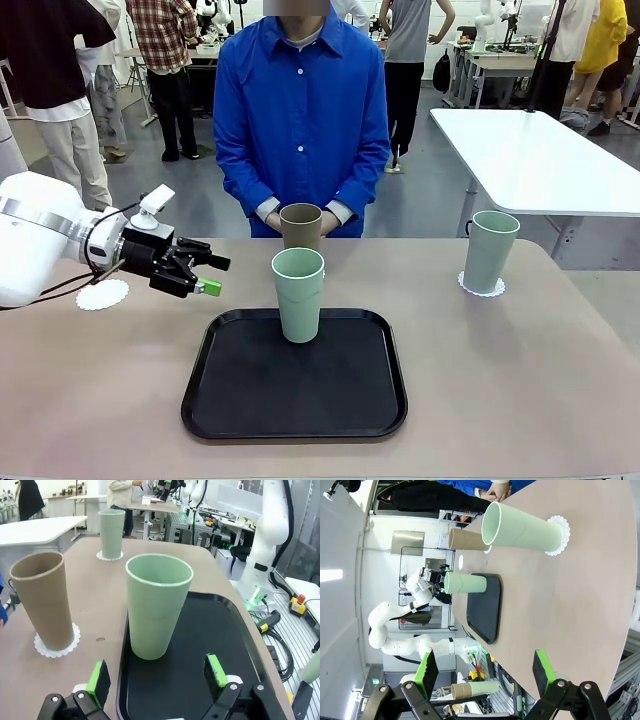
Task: Place coasters on the table and set cups on them.
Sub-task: Take one Reusable plastic cup from the Flat Tray and place it on a coaster set by the human.
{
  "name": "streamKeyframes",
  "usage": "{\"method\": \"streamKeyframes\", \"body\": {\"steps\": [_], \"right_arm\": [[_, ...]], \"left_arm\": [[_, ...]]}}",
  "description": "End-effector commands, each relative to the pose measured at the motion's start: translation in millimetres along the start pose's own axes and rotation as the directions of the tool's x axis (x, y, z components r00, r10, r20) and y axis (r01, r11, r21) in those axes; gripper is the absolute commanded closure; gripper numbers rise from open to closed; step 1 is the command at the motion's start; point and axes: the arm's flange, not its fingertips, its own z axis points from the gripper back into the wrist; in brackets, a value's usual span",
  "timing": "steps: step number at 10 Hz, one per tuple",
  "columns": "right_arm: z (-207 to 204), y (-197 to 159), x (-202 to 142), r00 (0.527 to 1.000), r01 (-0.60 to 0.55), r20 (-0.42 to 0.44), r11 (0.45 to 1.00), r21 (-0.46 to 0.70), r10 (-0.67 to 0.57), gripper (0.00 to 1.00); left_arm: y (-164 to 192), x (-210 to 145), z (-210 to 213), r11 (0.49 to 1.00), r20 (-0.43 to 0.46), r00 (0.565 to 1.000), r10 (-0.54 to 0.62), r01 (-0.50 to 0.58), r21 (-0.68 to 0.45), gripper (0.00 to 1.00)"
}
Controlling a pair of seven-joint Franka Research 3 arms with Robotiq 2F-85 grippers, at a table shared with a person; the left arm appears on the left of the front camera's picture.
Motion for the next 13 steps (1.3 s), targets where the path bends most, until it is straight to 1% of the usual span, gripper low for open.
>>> {"method": "streamKeyframes", "body": {"steps": [1, 2, 3, 6, 7, 8, 10, 11, 13], "right_arm": [[-1, 1, 1, 1.0, 0.009, 0.0, 1.0, -0.007, -0.009, 0.0], [-1, 1, 1, 1.0, 0.009, 0.0, 1.0, -0.007, -0.009, 0.0], [-1, 1, 1, 1.0, 0.009, 0.0, 1.0, -0.007, -0.009, 0.0], [-1, 1, 1, 1.0, 0.009, 0.0, 1.0, -0.007, -0.009, 0.0], [-1, 1, 1, 1.0, 0.009, 0.0, 1.0, -0.007, -0.009, 0.0], [-1, 1, 1, 1.0, 0.009, 0.0, 1.0, -0.007, -0.009, 0.0], [-1, 1, 1, 1.0, 0.009, 0.0, 1.0, -0.007, -0.009, 0.0], [-1, 1, 1, 1.0, 0.009, 0.0, 1.0, -0.007, -0.009, 0.0], [-1, 1, 1, 1.0, 0.009, 0.0, 1.0, -0.007, -0.009, 0.0]], "left_arm": [[7, -6, -9, 0.999, 0.012, 0.999, 0.029, -0.03, 0.015, 0.0], [7, -6, -9, 1.0, -0.011, 1.0, 0.028, -0.028, 0.009, 0.0], [1, -7, -4, 1.0, -0.004, 1.0, 0.014, -0.014, -0.005, 0.0], [2, -12, -6, 1.0, -0.008, 1.0, 0.023, -0.023, -0.008, 0.0], [2, -10, -14, 0.999, 0.104, 0.994, -0.032, 0.035, -0.028, 0.0], [6, -15, -26, 0.991, 0.199, 0.977, -0.081, 0.1, -0.091, 0.0], [14, -25, -47, 0.985, 0.239, 0.965, -0.111, 0.139, -0.101, 0.0], [17, -30, -53, 0.985, 0.248, 0.963, -0.104, 0.134, -0.11, 0.0], [27, -41, -61, 0.989, 0.24, 0.967, -0.087, 0.113, -0.097, 0.0]]}}
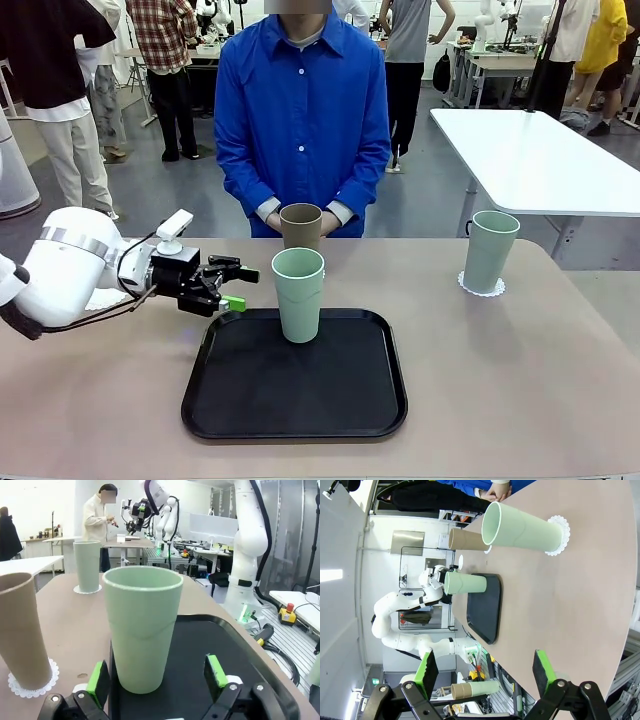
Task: Place coasters on the table and set cups on them.
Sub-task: Take one Reusable plastic cup from the Flat Tray and place it on a coaster set by the human.
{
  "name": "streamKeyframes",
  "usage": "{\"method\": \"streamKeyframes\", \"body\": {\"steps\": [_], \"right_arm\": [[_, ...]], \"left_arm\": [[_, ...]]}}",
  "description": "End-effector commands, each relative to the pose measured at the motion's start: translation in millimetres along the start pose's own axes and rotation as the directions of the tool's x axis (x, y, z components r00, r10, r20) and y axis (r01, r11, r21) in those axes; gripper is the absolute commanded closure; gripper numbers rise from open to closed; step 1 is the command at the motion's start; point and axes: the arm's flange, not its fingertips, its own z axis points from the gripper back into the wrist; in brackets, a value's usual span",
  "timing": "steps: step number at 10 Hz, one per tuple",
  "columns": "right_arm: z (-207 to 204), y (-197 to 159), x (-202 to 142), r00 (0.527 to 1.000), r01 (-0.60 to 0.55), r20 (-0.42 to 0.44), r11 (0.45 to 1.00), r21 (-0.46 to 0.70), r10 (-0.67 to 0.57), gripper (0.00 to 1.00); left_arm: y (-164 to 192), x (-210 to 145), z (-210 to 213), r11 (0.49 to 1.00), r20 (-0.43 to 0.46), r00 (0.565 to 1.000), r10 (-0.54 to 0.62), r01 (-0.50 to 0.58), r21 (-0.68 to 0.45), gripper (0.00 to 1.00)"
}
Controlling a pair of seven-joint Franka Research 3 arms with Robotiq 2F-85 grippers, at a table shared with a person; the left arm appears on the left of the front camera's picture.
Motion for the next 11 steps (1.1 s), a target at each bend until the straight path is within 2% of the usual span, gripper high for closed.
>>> {"method": "streamKeyframes", "body": {"steps": [1, 11], "right_arm": [[-1, 1, 1, 1.0, 0.009, 0.0, 1.0, -0.007, -0.009, 0.0], [-1, 1, 1, 1.0, 0.009, 0.0, 1.0, -0.007, -0.009, 0.0]], "left_arm": [[10, -7, -6, 0.999, 0.022, 1.0, -0.021, 0.02, 0.03, 0.0], [30, -21, -48, 0.999, -0.011, 0.999, -0.045, 0.045, -0.003, 0.0]]}}
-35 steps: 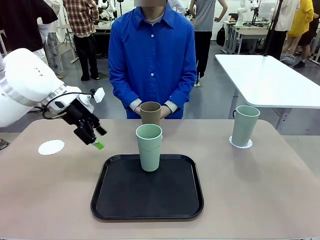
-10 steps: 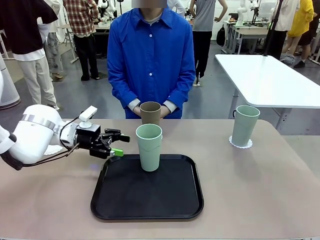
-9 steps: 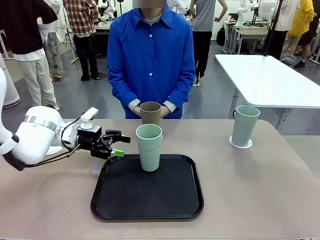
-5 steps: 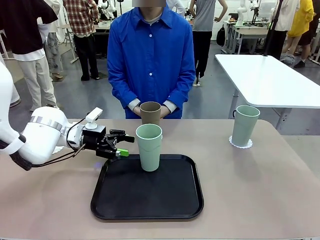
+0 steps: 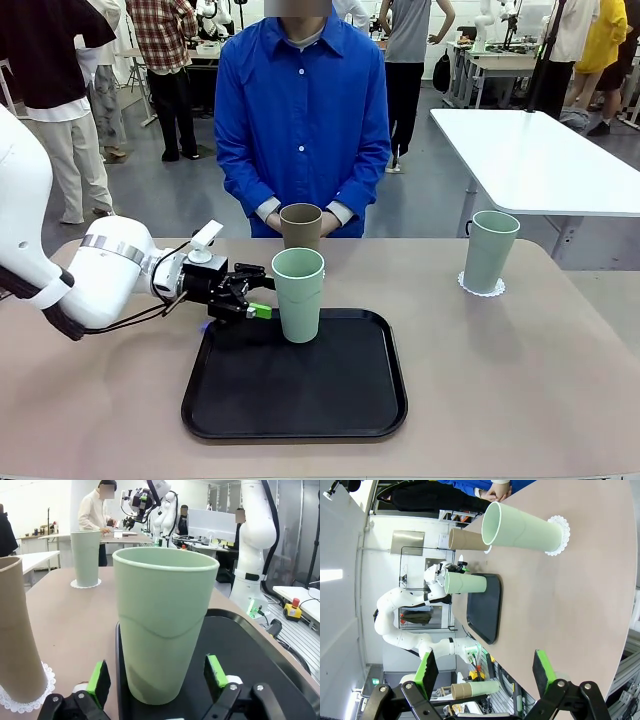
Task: Place coasters on the table and set cups on them.
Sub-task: Take one Reusable plastic cup from the Flat Tray and place it on a coaster set by the human.
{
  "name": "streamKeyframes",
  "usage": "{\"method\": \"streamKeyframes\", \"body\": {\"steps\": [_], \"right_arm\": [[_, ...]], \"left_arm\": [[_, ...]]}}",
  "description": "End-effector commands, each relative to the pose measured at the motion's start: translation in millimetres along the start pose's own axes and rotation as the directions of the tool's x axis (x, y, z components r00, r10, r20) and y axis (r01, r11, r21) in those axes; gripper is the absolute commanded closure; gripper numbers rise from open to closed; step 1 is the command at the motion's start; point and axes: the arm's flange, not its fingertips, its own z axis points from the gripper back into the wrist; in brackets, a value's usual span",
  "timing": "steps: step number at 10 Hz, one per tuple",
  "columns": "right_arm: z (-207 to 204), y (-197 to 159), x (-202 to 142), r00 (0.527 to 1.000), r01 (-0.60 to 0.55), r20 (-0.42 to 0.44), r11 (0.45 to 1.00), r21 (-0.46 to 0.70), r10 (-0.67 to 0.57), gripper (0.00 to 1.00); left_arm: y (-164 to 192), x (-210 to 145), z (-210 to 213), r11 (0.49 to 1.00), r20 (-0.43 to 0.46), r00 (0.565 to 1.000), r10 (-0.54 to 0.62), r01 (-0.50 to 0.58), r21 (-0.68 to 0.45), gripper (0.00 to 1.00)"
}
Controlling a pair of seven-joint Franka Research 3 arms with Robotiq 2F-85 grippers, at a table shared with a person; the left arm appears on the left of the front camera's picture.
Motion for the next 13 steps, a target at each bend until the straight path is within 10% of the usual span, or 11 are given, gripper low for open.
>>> {"method": "streamKeyframes", "body": {"steps": [1, 13], "right_arm": [[-1, 1, 1, 1.0, 0.009, 0.0, 1.0, -0.007, -0.009, 0.0], [-1, 1, 1, 1.0, 0.009, 0.0, 1.0, -0.007, -0.009, 0.0]], "left_arm": [[5, -4, -10, 0.999, 0.001, 0.999, -0.041, 0.041, 0.017, 0.0], [14, -10, -61, 0.998, -0.003, 0.999, -0.04, 0.039, -0.052, 0.0]]}}
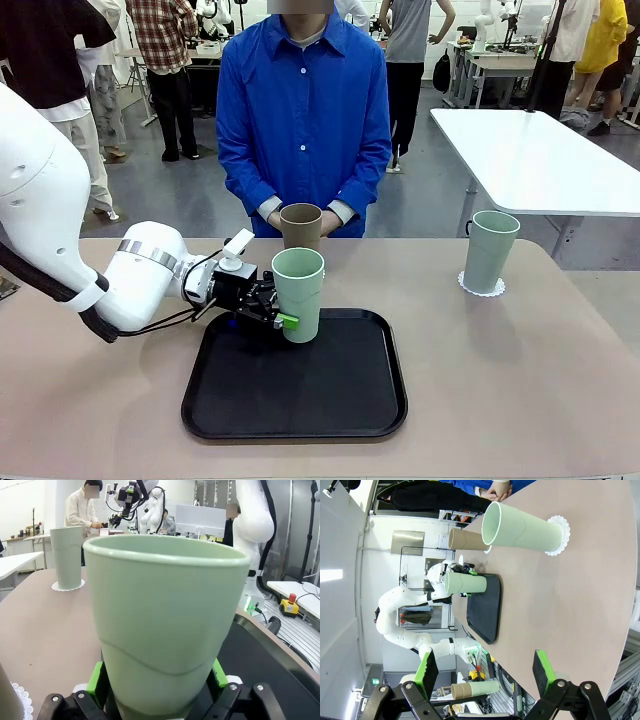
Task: Place coasters on the table and set cups on them.
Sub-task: Take one Reusable plastic cup from the Flat Tray and place it on a coaster set by the human.
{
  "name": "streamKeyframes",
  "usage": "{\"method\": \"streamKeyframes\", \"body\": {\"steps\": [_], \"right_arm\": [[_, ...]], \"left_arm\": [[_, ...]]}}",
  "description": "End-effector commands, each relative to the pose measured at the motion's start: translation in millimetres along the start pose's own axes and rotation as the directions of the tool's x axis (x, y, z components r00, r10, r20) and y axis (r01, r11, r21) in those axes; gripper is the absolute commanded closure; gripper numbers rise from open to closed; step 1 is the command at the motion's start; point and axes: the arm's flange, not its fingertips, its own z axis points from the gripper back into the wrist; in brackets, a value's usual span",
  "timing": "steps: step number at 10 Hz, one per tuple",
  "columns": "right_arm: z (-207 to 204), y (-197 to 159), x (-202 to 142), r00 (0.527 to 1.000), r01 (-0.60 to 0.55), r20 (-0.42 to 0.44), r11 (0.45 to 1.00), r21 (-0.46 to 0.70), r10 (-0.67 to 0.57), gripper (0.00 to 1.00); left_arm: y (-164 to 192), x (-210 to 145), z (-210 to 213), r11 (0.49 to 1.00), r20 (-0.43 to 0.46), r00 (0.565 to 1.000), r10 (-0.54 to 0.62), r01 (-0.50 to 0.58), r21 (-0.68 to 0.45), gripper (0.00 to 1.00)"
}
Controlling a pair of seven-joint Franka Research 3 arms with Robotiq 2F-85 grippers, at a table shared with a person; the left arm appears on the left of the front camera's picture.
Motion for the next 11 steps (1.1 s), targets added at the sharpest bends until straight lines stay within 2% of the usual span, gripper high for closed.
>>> {"method": "streamKeyframes", "body": {"steps": [1, 2, 3, 4, 5, 6, 7, 8, 9, 10, 11], "right_arm": [[-1, 1, 1, 1.0, 0.009, 0.0, 1.0, -0.007, -0.009, 0.0], [-1, 1, 1, 1.0, 0.009, 0.0, 1.0, -0.007, -0.009, 0.0], [-1, 1, 1, 1.0, 0.009, 0.0, 1.0, -0.007, -0.009, 0.0], [-1, 1, 1, 1.0, 0.009, 0.0, 1.0, -0.007, -0.009, 0.0], [-1, 1, 1, 1.0, 0.009, 0.0, 1.0, -0.007, -0.009, 0.0], [-1, 1, 1, 1.0, 0.009, 0.0, 1.0, -0.007, -0.009, 0.0], [-1, 1, 1, 1.0, 0.009, 0.0, 1.0, -0.007, -0.009, 0.0], [-1, 1, 1, 1.0, 0.009, 0.0, 1.0, -0.007, -0.009, 0.0], [-1, 1, 1, 1.0, 0.009, 0.0, 1.0, -0.007, -0.009, 0.0], [-1, 1, 1, 1.0, 0.009, 0.0, 1.0, -0.007, -0.009, 0.0], [-1, 1, 1, 1.0, 0.009, 0.0, 1.0, -0.007, -0.009, 0.0]], "left_arm": [[6, -1, -8, 1.0, 0.023, 1.0, -0.02, 0.019, 0.024, 0.0], [5, -1, -7, 0.999, 0.032, 0.999, -0.029, 0.028, 0.034, 0.0], [4, 0, -5, 0.999, 0.046, 0.998, -0.04, 0.039, 0.022, 0.6], [3, 1, -4, 0.999, 0.049, 0.998, -0.041, 0.039, 0.027, 0.6], [2, 2, -4, 0.999, 0.047, 0.998, -0.039, 0.037, 0.028, 1.0], [-2, 3, -3, 0.999, 0.038, 0.999, -0.019, 0.018, 0.028, 0.65], [-10, 13, -3, 1.0, 0.026, 1.0, -0.011, 0.011, 0.024, 1.0], [-27, 43, -4, 0.999, 0.05, 0.999, -0.022, 0.02, 0.033, 1.0], [-50, 94, -8, 0.999, 0.096, 0.995, -0.039, 0.038, 0.011, 1.0], [-70, 137, -11, 0.995, 0.082, 0.992, -0.095, 0.094, 0.021, 1.0], [-81, 173, -12, 0.994, 0.076, 0.991, -0.106, 0.105, 0.025, 1.0]]}}
